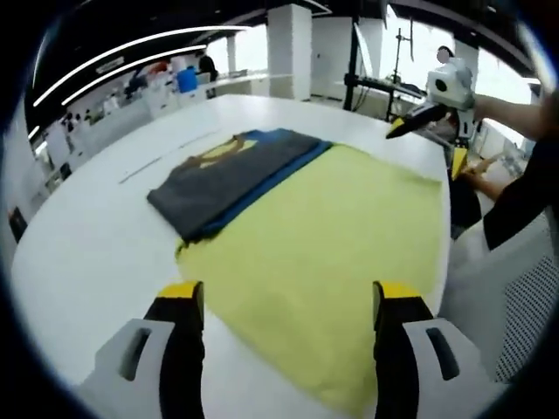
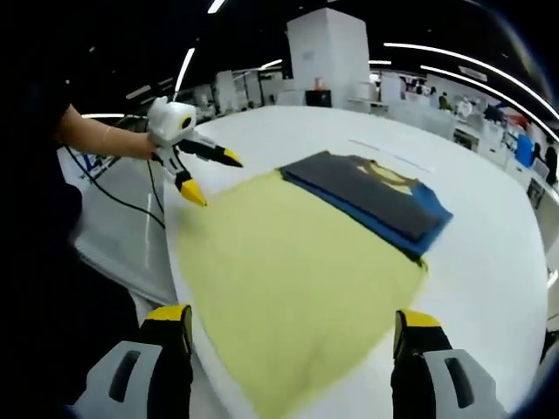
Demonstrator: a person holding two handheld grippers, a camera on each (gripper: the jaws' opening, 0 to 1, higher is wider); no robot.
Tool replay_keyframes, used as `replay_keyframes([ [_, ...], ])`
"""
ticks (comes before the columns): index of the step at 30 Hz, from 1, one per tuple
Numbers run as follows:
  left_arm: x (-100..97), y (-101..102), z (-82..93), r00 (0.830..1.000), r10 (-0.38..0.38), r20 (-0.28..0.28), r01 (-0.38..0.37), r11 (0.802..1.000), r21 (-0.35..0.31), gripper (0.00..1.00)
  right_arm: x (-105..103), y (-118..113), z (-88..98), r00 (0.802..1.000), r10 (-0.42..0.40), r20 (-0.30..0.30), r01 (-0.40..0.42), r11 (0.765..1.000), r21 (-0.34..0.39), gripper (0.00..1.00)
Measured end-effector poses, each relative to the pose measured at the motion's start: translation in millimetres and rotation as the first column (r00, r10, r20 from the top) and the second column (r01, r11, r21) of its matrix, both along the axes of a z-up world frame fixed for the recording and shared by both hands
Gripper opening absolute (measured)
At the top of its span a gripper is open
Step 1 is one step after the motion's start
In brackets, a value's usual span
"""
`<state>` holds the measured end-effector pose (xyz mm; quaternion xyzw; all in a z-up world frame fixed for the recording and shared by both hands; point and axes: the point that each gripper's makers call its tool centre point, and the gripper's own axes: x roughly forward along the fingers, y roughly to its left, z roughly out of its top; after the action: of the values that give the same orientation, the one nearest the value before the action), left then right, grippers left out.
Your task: Fold the garment on the visible template until the final outline fits inside the template.
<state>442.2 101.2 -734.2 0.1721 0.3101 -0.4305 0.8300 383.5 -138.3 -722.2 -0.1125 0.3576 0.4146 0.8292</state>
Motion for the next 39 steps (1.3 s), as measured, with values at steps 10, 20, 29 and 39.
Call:
replay_keyframes([
  [10, -31.9, -2, -7.8, 0.995, -0.098, -0.024, 0.099, 0.994, 0.038, 0.78, -18, -5, -14.1, 0.992, 0.122, -0.016, -0.123, 0.986, -0.113, 0.87],
  [20, -60.3, 7, -26.1, 0.984, -0.164, -0.067, 0.171, 0.979, 0.114, 0.68, -34, -19, -32.3, 0.977, 0.205, -0.052, -0.212, 0.954, -0.214, 0.71],
  [29, -75.4, 8, -31.6, 0.971, -0.231, -0.062, 0.237, 0.963, 0.125, 0.50, -43, -23, -46.3, 0.963, 0.259, -0.075, -0.270, 0.925, -0.267, 0.58],
  [39, -85.1, 11, -37.7, 0.964, -0.255, -0.073, 0.263, 0.955, 0.136, 0.39, -51, -24, -53.1, 0.954, 0.286, -0.093, -0.301, 0.912, -0.280, 0.42],
])
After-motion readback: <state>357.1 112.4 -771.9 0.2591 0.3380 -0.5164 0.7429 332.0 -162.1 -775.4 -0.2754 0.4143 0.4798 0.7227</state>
